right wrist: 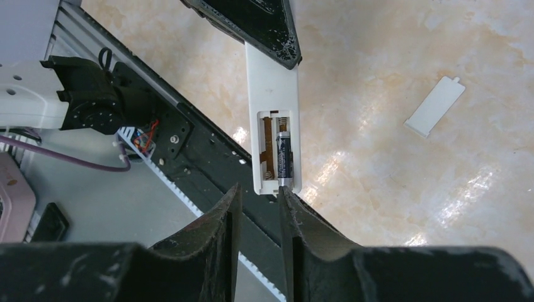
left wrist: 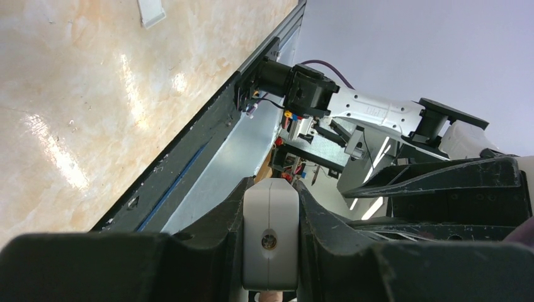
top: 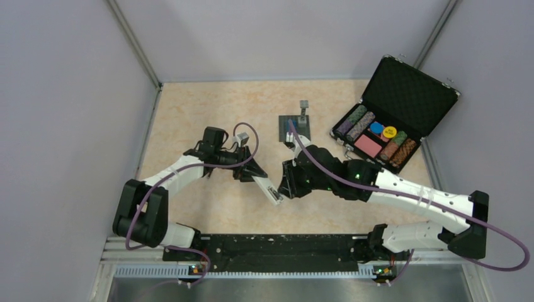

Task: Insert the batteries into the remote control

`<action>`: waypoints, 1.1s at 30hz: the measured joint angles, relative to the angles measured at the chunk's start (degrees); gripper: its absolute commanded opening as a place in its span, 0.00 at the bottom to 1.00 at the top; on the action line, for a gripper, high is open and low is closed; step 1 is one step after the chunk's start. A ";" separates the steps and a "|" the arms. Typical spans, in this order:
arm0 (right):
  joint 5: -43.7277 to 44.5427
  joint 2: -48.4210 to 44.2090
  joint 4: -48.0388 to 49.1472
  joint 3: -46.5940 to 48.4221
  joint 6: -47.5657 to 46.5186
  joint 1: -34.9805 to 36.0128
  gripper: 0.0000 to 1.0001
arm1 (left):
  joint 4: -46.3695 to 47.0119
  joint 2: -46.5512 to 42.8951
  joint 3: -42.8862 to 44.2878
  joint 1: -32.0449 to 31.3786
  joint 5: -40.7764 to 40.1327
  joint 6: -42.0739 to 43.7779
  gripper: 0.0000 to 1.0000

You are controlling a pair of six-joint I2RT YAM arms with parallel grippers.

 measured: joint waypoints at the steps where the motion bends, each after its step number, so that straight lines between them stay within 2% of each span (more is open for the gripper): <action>1: -0.11 -0.07 -0.02 0.00 0.72 0.00 0.26 | -0.02 0.00 0.02 0.00 -0.04 -0.02 0.00; 12: -3.28 -0.04 -0.90 -3.78 10.25 -0.17 0.26 | 0.55 0.00 0.31 0.00 -0.17 -0.46 0.00; 27: -5.40 -0.07 0.96 -7.89 13.75 -1.18 0.20 | 0.61 0.00 0.31 0.00 -0.17 -0.48 0.00; 33: -6.12 -0.13 2.84 -7.91 14.34 -1.62 0.25 | 0.61 0.00 0.31 0.00 -0.07 -0.48 0.00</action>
